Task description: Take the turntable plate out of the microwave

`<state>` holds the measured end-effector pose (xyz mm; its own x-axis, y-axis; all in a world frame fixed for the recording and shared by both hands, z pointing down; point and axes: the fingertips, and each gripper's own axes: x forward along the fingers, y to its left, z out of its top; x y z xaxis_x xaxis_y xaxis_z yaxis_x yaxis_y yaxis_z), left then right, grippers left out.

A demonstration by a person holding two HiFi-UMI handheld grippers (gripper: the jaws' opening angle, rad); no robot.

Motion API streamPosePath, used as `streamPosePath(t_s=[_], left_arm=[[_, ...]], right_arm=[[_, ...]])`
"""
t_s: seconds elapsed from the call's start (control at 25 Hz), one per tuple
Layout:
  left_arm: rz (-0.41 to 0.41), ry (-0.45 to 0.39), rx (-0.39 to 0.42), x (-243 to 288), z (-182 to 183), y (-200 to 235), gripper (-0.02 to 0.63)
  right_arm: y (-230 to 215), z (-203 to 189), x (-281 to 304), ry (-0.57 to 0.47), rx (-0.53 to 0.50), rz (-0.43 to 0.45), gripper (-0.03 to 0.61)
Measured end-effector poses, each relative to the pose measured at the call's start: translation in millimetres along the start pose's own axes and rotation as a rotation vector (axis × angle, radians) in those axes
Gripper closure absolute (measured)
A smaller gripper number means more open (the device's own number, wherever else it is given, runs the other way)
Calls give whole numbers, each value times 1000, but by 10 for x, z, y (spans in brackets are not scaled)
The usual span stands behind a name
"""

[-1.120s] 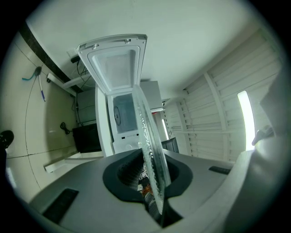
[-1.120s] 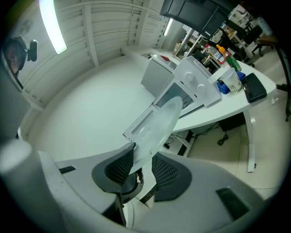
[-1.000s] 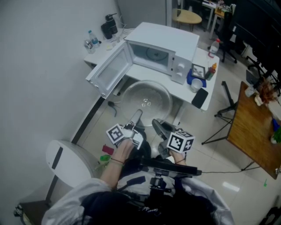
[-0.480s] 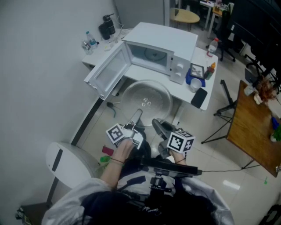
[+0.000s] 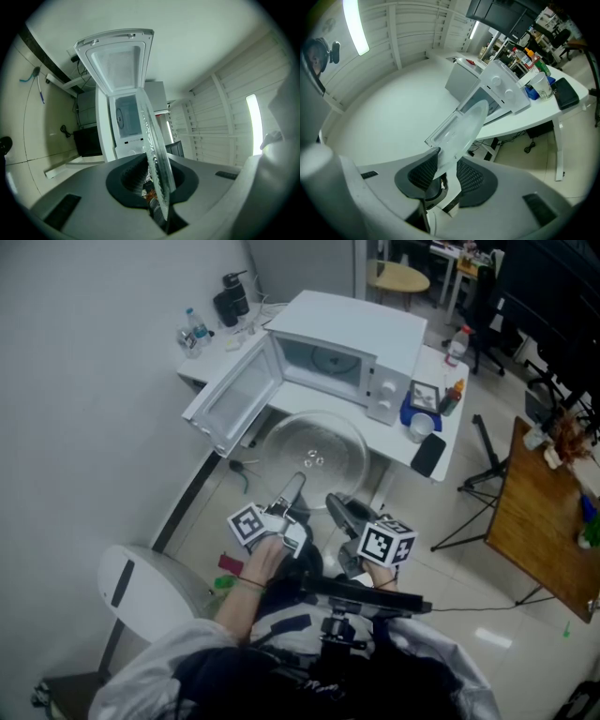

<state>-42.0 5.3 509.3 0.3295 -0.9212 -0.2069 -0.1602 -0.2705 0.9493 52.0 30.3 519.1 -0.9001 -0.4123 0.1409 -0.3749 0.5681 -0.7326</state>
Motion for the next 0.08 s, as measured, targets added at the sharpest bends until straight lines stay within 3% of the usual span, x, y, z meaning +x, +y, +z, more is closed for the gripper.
streamPosePath(t_s=[0.08], left_arm=[[0,0,0,8,21,3,583]], right_arm=[[-23,3,16,1,-4,-7,442]])
